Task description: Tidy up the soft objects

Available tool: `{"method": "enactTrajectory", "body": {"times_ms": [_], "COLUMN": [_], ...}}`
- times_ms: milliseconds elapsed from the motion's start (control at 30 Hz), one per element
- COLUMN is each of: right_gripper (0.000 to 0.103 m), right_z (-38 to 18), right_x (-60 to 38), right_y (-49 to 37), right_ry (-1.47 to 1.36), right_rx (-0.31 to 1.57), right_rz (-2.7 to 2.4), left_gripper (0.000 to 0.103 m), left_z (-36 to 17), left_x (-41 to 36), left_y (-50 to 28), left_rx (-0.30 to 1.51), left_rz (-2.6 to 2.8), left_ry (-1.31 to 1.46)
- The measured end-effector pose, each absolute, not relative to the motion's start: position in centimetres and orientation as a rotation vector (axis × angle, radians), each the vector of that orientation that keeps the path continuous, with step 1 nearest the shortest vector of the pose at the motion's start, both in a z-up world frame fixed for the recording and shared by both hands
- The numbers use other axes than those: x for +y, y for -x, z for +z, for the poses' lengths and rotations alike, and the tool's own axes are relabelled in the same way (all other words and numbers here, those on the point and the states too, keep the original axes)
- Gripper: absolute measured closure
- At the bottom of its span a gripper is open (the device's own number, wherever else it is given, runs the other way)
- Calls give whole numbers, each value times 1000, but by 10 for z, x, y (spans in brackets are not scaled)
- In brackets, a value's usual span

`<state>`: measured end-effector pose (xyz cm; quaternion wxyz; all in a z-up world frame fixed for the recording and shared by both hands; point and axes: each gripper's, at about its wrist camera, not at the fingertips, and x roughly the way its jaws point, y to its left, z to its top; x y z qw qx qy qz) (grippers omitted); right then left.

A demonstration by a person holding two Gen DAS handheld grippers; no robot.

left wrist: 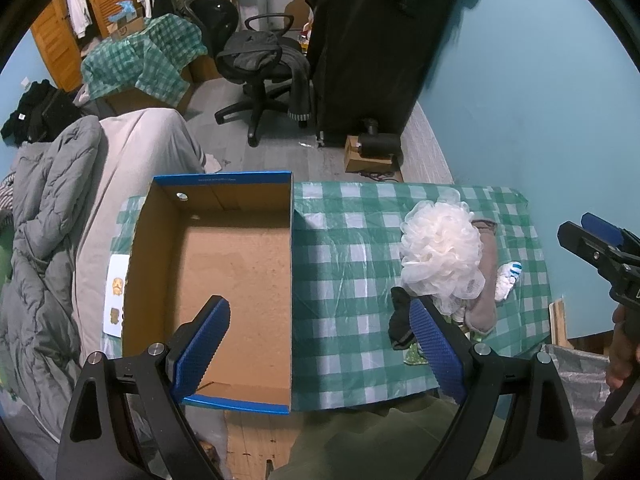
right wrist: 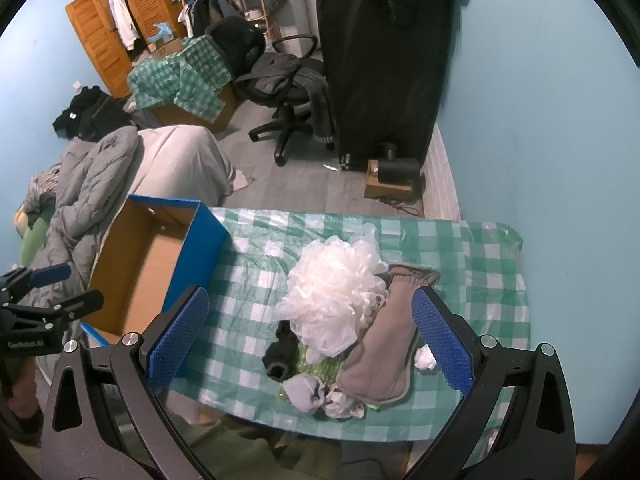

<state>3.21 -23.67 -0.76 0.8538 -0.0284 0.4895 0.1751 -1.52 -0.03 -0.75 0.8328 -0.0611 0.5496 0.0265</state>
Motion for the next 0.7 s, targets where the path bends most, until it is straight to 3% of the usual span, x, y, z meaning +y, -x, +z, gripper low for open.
{"method": "enactTrajectory", "body": {"times_ms": [700], "right_gripper": [2], "right_z": [-7], "right_x": [-241], "right_y": [-37], "right_ry": [56], "right_rx": [1037], "right_rz": [371], "left_gripper": [10], "left_z": [-4], "left_x": [-11], "left_y": [19], "left_rx": [1167], "left_rz": [47], "left_ry": [126]}}
